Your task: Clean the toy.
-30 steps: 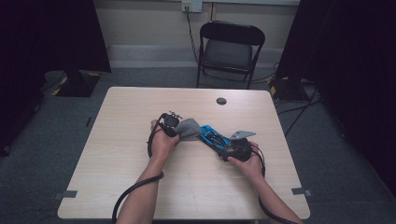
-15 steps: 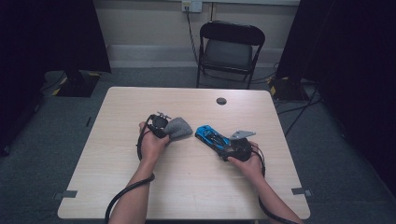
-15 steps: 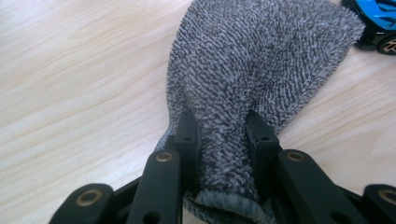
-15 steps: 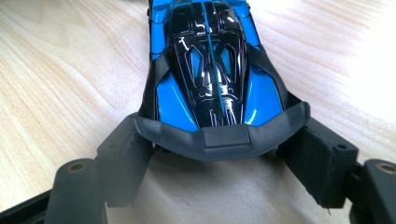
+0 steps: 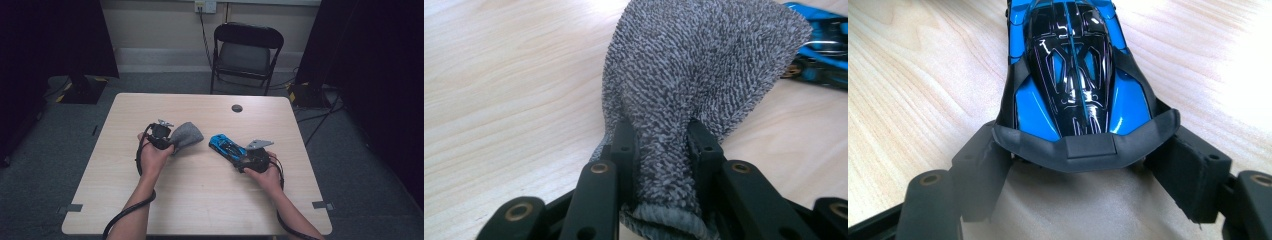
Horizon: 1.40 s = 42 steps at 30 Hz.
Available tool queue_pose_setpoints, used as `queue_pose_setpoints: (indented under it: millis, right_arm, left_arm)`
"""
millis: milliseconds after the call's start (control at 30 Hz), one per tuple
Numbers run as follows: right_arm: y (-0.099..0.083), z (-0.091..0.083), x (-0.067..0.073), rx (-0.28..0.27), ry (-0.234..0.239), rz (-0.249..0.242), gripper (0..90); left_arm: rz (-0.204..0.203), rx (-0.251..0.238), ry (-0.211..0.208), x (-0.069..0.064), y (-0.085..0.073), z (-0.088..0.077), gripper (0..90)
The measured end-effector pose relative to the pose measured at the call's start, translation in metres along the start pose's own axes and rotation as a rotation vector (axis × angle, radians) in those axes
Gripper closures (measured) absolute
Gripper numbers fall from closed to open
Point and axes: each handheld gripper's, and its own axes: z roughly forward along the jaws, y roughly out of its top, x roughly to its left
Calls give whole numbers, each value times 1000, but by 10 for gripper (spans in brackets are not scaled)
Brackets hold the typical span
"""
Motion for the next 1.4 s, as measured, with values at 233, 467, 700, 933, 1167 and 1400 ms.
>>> queue_pose_setpoints:
  millis: [233, 467, 700, 933, 1167, 1400]
  right_arm:
    - [0, 0, 0, 0, 0, 0, 262]
    - [0, 0, 0, 0, 0, 0, 262]
    - [0, 0, 0, 0, 0, 0, 262]
    - [0, 0, 0, 0, 0, 0, 261]
    - [0, 0, 0, 0, 0, -1, 262]
    - [0, 0, 0, 0, 0, -1, 262]
  left_arm:
    - [43, -27, -51, -19, 2, -7, 708]
    - [76, -22, -97, -42, 5, -6, 709]
    - [112, -37, -137, -65, 7, -3, 709]
    - [174, -39, -144, -89, 15, 2, 708]
    - [240, -23, -158, -115, 23, 15, 708]
    - [310, 1, -151, -141, 30, 25, 706]
